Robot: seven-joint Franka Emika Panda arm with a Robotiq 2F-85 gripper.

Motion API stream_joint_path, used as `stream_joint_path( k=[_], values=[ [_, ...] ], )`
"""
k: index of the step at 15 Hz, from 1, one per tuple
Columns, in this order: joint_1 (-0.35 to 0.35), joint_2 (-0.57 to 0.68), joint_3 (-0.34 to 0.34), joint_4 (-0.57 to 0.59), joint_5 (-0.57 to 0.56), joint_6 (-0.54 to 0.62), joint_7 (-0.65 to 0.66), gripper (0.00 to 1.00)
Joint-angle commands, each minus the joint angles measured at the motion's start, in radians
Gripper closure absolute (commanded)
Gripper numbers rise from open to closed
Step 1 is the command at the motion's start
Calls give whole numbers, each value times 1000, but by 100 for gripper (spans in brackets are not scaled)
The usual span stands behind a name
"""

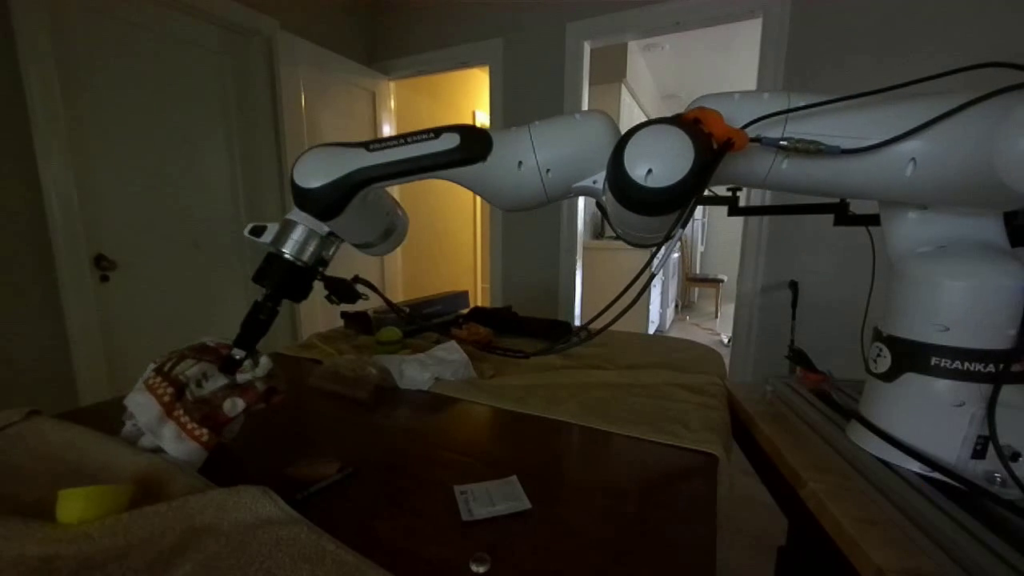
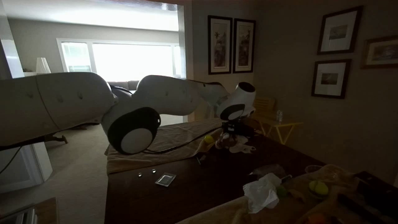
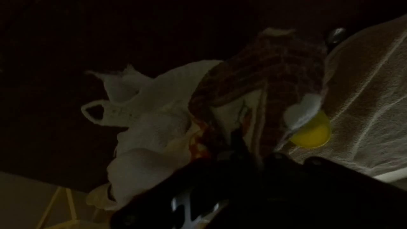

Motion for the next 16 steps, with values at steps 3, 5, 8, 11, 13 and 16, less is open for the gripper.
stream_joint_path(
  k=[3, 5, 8, 11, 13, 16],
  values=[
    [-54, 117, 70, 39, 139, -20, 56, 98],
    [-80, 93, 93, -50, 173, 11, 88, 98],
    [-93, 96, 120, -74, 222, 12, 156, 98],
    [-64, 96, 100, -32, 301, 76, 249, 60],
    [-15, 91, 44, 29, 247, 174, 295, 45],
    [29, 22, -39, 8, 133, 254, 374, 25]
  ],
)
